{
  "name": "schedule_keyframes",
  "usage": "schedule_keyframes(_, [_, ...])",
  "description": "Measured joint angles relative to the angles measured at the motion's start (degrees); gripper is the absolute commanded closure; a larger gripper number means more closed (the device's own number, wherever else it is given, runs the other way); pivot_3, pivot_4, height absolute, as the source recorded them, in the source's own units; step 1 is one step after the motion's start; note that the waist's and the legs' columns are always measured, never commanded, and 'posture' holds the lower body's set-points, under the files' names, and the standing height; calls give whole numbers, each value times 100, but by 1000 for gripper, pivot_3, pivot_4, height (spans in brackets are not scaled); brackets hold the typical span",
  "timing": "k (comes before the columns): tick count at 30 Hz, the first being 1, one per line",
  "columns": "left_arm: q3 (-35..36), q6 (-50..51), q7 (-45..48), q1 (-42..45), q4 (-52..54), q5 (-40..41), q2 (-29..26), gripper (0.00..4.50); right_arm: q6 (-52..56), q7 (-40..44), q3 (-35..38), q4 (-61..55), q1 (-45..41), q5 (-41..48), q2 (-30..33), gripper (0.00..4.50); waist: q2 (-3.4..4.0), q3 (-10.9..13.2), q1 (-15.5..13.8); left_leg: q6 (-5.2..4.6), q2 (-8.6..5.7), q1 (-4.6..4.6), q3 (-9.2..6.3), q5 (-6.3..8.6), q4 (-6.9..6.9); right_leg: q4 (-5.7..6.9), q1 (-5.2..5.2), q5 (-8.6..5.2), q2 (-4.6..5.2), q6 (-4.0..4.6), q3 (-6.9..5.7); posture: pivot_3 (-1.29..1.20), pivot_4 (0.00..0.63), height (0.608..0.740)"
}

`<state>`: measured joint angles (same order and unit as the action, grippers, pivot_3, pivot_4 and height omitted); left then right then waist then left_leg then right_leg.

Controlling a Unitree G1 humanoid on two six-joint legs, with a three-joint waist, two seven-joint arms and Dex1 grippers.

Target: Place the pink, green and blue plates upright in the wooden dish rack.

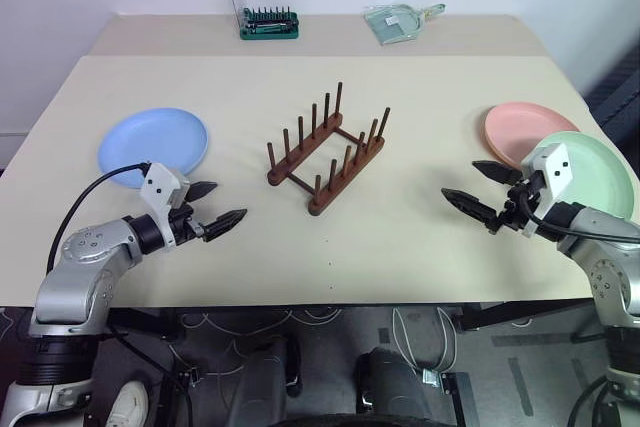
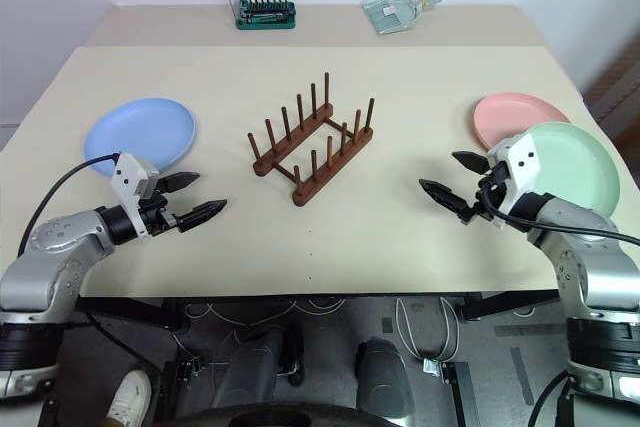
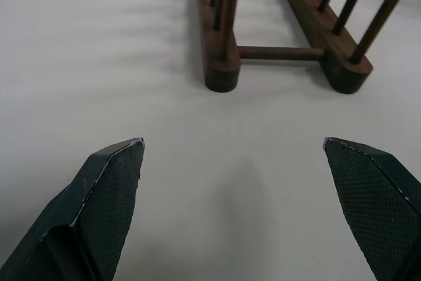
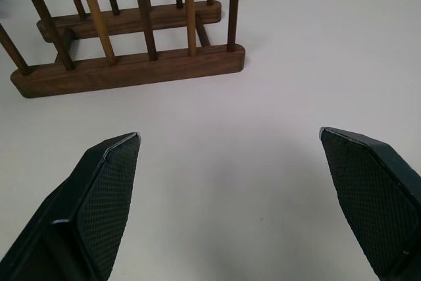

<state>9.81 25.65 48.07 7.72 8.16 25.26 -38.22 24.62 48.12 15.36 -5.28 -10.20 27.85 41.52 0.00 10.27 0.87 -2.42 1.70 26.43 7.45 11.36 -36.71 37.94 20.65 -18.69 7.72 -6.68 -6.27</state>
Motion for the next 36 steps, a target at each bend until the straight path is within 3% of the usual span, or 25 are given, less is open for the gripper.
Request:
schedule_keyframes(15, [-76, 152, -193, -293, 475, 45, 128, 0, -47, 17, -194, 55, -129, -66, -49, 43, 0, 0, -11, 0, 0, 0, 4, 0, 4, -3, 2, 0, 0, 1, 2, 0, 150, 736])
schedule_keyframes(24, [-923, 227, 186, 242, 463, -56, 187, 0, -142, -110, -247, -35, -25, -65, -267, 43, 0, 0, -23, -1, -1, 1, 7, 0, 4, -4, 2, 1, -1, 0, 2, 0, 150, 736])
schedule_keyframes(36, [-2021, -259, -126, 977, -497, -876, 1354, 0, 31, -322, -386, -880, 397, 98, -567, 43, -1, 0, -29, -4, -1, 0, 10, 0, 1, -2, 1, 1, -2, -1, 5, 0, 150, 736])
